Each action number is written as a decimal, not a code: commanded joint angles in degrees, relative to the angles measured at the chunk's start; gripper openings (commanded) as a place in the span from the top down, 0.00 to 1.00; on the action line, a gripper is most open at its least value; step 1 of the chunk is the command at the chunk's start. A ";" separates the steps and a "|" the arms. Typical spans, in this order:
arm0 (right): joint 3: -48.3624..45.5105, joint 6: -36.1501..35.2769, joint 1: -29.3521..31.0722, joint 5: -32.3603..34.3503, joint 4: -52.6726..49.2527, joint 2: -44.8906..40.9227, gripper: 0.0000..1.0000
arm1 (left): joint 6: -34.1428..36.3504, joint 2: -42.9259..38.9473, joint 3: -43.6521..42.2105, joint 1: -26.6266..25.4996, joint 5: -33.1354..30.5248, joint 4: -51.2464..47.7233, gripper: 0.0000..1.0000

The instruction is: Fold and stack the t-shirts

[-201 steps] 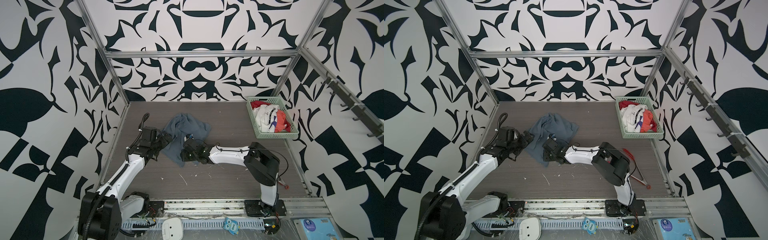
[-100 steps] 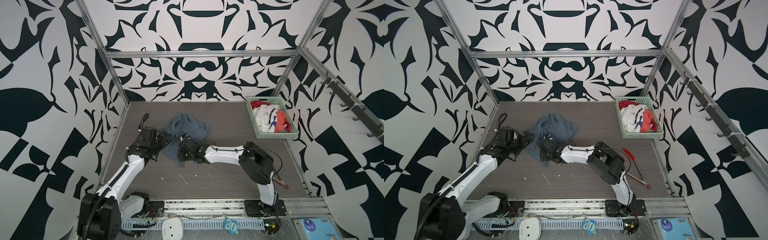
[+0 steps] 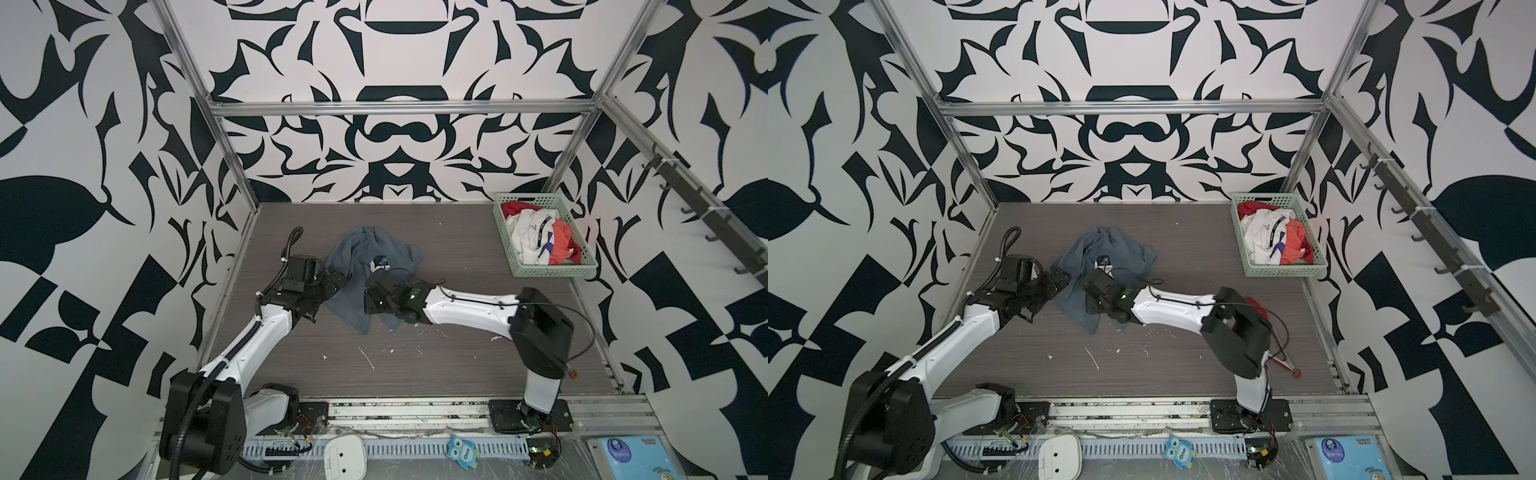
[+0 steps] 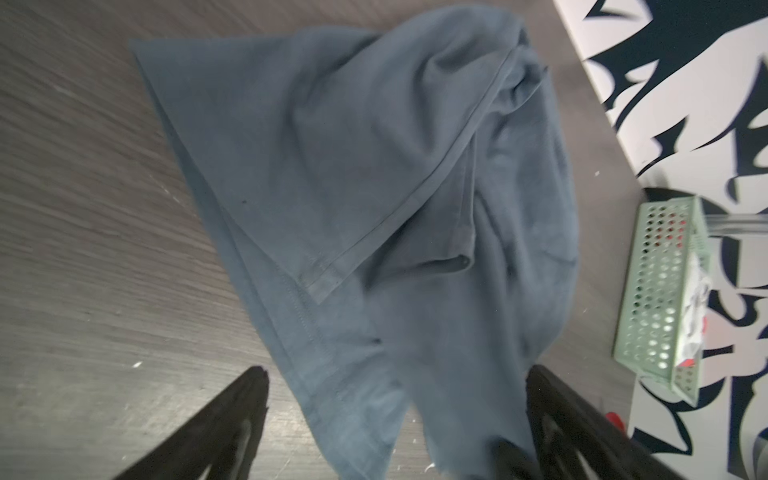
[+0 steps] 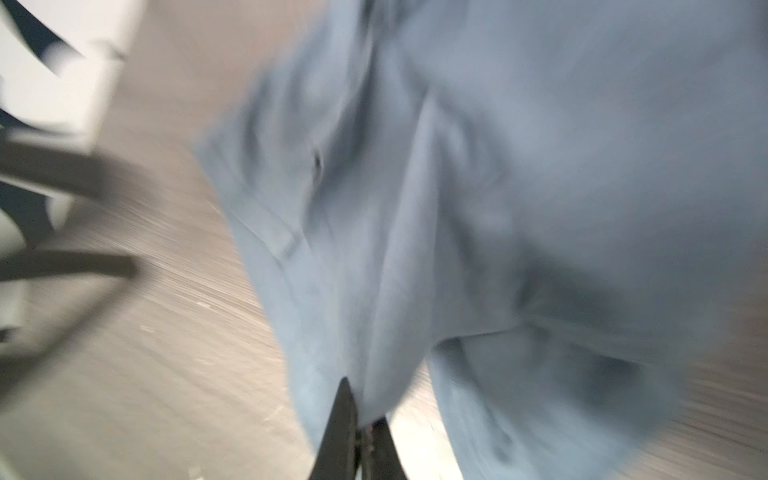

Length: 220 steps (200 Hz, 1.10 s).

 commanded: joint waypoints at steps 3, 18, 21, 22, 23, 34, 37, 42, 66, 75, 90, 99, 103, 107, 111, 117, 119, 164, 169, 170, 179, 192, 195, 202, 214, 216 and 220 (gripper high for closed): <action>-2.92 -0.96 -0.86 6.99 -1.51 -8.17 1.00 | 0.71 3.04 1.85 0.31 4.68 -1.46 0.00; -5.42 -0.51 -1.65 8.71 -2.40 -11.35 1.00 | -1.02 5.82 2.49 0.24 7.20 0.88 0.01; -6.03 -0.45 -1.87 8.81 -2.33 -11.72 1.00 | -1.60 6.13 2.57 0.25 7.64 1.36 0.01; -6.17 -0.40 -1.96 8.86 -2.26 -11.94 1.00 | -1.76 6.26 2.57 0.25 7.77 1.51 0.01; -6.37 -0.29 -2.05 8.89 -2.27 -12.13 1.00 | -1.93 6.42 2.62 0.20 7.97 1.63 0.01; -8.40 0.40 -2.99 9.22 -1.99 -13.68 1.00 | -3.74 7.99 2.89 0.29 8.77 2.76 0.03; -8.90 0.64 -3.32 9.26 -1.87 -14.06 1.00 | -4.17 8.37 2.99 0.26 8.83 2.88 0.04; -9.73 0.96 -3.76 9.27 -1.70 -14.56 1.00 | -4.59 8.98 3.18 0.25 8.62 2.94 0.05; -12.16 1.41 -5.17 10.14 -1.30 -16.50 1.00 | -6.33 11.31 3.78 0.25 7.94 3.63 0.14; -12.58 1.12 -5.59 10.94 -1.79 -17.28 1.00 | -6.95 11.79 3.90 0.21 7.29 3.85 0.14; -13.15 0.50 -6.79 11.69 -2.45 -18.83 1.00 | -7.10 12.66 3.93 0.24 5.45 3.86 0.22; -13.72 0.23 -7.71 11.64 -2.37 -20.00 1.00 | -6.65 13.23 3.98 0.26 4.59 3.70 0.24; -13.91 0.05 -8.20 11.63 -2.39 -20.39 1.00 | -6.23 13.47 4.17 0.24 4.14 3.46 0.24; -14.11 -0.14 -8.60 11.48 -2.37 -20.83 1.00 | -5.80 13.87 4.43 0.30 3.66 3.00 0.24; -14.29 -0.19 -9.04 11.26 -2.38 -21.21 1.00 | -5.24 14.27 4.74 0.25 3.20 2.49 0.24; -14.53 -0.36 -9.71 10.84 -2.37 -21.73 1.00 | -4.33 14.83 5.34 0.24 2.33 1.63 0.25; -14.60 -0.35 -9.88 10.65 -2.37 -21.86 1.00 | -3.97 15.10 5.64 0.18 2.01 1.30 0.25; -15.53 0.11 -12.07 8.70 -2.46 -22.81 1.00 | 4.33 20.00 10.57 0.24 -2.70 -3.63 0.25; -15.53 0.12 -12.16 8.62 -2.47 -22.70 1.00 | 5.02 20.58 11.02 0.11 -2.87 -3.94 0.26; -15.53 0.15 -12.16 8.59 -2.46 -22.70 1.00 | 5.11 20.65 11.11 0.09 -2.89 -4.00 0.26; -15.53 0.21 -12.16 8.64 -2.24 -22.67 1.00 | 6.29 21.60 11.92 -0.08 -3.00 -4.60 0.29; -15.45 0.33 -12.31 8.52 -2.28 -22.57 1.00 | 8.21 23.01 13.53 -1.02 -4.15 -6.67 0.31; -15.51 0.29 -12.33 8.58 -2.19 -22.60 1.00 | 8.69 23.24 13.93 -1.41 -4.72 -7.16 0.31; -15.51 0.28 -12.47 8.66 -2.19 -22.54 1.00 | 9.79 23.74 14.70 -2.35 -5.77 -8.37 0.31; -15.53 0.28 -12.75 8.62 -2.28 -22.72 1.00 | 11.05 24.36 15.74 -4.02 -7.87 -9.81 0.31; -15.53 0.27 -12.77 8.64 -2.28 -22.71 1.00 | 11.21 24.45 15.89 -4.12 -8.23 -10.04 0.31; -15.53 0.25 -12.89 8.65 -2.28 -22.76 1.00 | 11.55 24.72 16.26 -4.54 -8.98 -10.58 0.31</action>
